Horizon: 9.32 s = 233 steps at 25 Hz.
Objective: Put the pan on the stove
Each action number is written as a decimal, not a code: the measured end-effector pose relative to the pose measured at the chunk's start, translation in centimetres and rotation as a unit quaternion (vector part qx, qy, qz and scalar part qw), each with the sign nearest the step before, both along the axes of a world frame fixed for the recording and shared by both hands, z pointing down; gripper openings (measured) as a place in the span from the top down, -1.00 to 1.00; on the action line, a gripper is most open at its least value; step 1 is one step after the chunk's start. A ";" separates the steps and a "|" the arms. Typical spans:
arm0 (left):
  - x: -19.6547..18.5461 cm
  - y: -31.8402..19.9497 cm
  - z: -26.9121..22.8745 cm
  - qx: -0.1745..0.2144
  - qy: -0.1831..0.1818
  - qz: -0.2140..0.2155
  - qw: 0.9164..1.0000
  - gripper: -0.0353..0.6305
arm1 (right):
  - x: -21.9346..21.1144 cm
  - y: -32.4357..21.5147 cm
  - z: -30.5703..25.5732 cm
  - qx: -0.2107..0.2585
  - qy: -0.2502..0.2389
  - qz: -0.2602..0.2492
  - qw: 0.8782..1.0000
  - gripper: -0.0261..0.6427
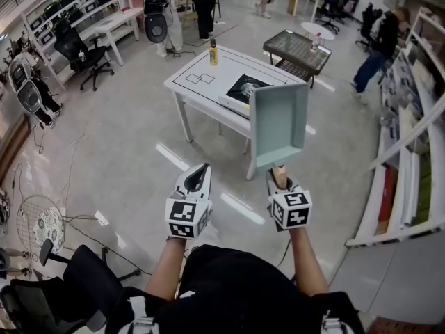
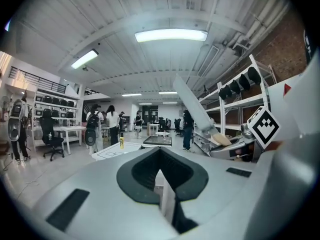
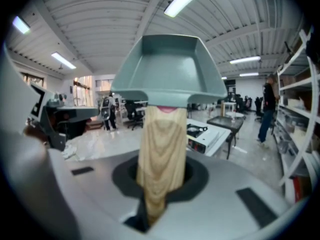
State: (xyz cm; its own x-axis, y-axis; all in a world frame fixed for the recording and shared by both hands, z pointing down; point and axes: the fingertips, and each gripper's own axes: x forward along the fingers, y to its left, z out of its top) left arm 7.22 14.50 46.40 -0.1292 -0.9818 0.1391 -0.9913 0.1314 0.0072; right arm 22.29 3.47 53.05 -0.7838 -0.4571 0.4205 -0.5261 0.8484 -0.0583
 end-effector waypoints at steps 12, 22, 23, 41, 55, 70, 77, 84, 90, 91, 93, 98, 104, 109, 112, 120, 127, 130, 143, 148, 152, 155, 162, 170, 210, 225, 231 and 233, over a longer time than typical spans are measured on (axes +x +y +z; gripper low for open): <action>-14.5 -7.5 -2.5 0.003 0.010 0.012 1.000 0.82 | -13.6 -7.5 -1.2 -0.023 -0.004 0.023 0.999 0.76; -22.4 -12.0 -0.8 -0.002 0.024 0.040 0.999 0.82 | -21.3 -11.5 -1.0 -0.012 0.005 0.047 0.999 0.76; -22.7 -12.3 -0.5 -0.004 0.026 0.042 0.999 0.82 | -21.6 -11.6 -0.9 -0.013 0.007 0.049 0.999 0.76; -21.8 -23.5 0.2 -0.013 0.023 0.102 0.994 0.82 | -21.4 -20.5 1.1 -0.036 0.007 0.093 0.995 0.76; -17.5 -35.3 0.8 -0.022 -0.002 0.162 0.987 0.82 | -16.4 -30.1 2.5 -0.052 -0.002 0.149 0.988 0.76; -16.5 -39.4 2.2 -0.042 -0.001 0.229 0.973 0.82 | -16.0 -31.3 4.1 -0.075 0.010 0.198 0.977 0.76; -19.8 -41.4 1.7 -0.047 -0.003 0.265 0.963 0.82 | -19.1 -31.8 3.8 -0.083 0.010 0.236 0.968 0.76; -22.5 -42.9 2.4 -0.053 -0.004 0.297 0.953 0.82 | -21.7 -32.2 4.7 -0.095 0.022 0.276 0.956 0.76; -24.5 -43.7 2.3 -0.051 0.002 0.311 0.949 0.82 | -23.7 -32.5 6.9 -0.128 0.053 0.300 0.944 0.76; -24.7 -43.8 2.3 -0.051 0.002 0.314 0.948 0.82 | -24.1 -32.6 7.3 -0.132 0.056 0.304 0.942 0.76; -25.2 -44.2 2.5 -0.052 0.001 0.319 0.946 0.82 | -24.7 -32.7 8.3 -0.144 0.067 0.310 0.938 0.76; -26.0 -45.0 2.9 -0.053 -0.004 0.331 0.942 0.82 | -26.1 -32.6 11.4 -0.182 0.103 0.315 0.926 0.76; -26.2 -45.2 3.2 -0.055 0.005 0.337 0.940 0.82 | -27.5 -32.0 14.7 -0.224 0.134 0.311 0.914 0.76; -26.3 -45.2 3.5 -0.056 0.008 0.337 0.940 0.82 | -28.3 -30.3 17.6 -0.286 0.160 0.314 0.891 0.76; -26.5 -45.3 4.1 -0.061 0.005 0.338 0.939 0.82 | -27.5 -29.7 18.6 -0.305 0.184 0.326 0.875 0.76; -27.3 -45.3 5.3 -0.071 0.003 0.331 0.941 0.82 | -27.4 -30.8 19.5 -0.301 0.188 0.338 0.872 0.75; -28.2 -45.6 5.3 -0.070 0.000 0.326 0.943 0.82 | -27.6 -30.8 20.8 -0.312 0.196 0.340 0.866 0.75; -28.4 -45.7 5.5 -0.072 0.001 0.323 0.944 0.82 | -28.0 -30.5 21.5 -0.328 0.193 0.339 0.860 0.75; -28.8 -45.8 5.8 -0.077 0.012 0.310 0.948 0.82 | -29.1 -30.2 22.1 -0.357 0.180 0.332 0.855 0.72; -29.0 -46.0 6.3 -0.077 0.016 0.308 0.948 0.82 | -29.7 -30.5 21.9 -0.364 0.163 0.333 0.855 0.71; -28.8 -45.9 6.5 -0.081 0.016 0.307 0.948 0.82 | -30.0 -30.6 21.4 -0.370 0.145 0.332 0.856 0.69; -28.5 -45.8 6.2 -0.081 0.020 0.306 0.948 0.82 | -30.2 -30.6 20.8 -0.371 0.134 0.332 0.857 0.67; -28.3 -45.7 6.6 -0.082 0.015 0.306 0.948 0.82 | -30.6 -30.8 20.1 -0.379 0.110 0.337 0.854 0.56; -27.9 -45.7 6.4 -0.081 0.020 0.303 0.949 0.82 | -30.8 -31.3 18.9 -0.376 0.080 0.348 0.855 0.36; -25.2 -45.7 1.0 -0.027 0.001 0.295 0.955 0.82 | -24.9 -37.0 -1.9 -0.010 -0.007 0.280 0.960 0.82; -24.3 -45.8 0.1 -0.015 -0.009 0.290 0.957 0.82 | -22.6 -36.7 -5.1 0.057 -0.073 0.276 0.957 0.82; -23.9 -45.7 0.2 -0.016 -0.016 0.294 0.955 0.82 | -22.6 -36.4 -5.2 0.070 -0.066 0.276 0.956 0.82; -23.9 -45.7 0.2 -0.016 -0.017 0.295 0.955 0.82 | -22.6 -36.4 -5.1 0.071 -0.063 0.276 0.957 0.82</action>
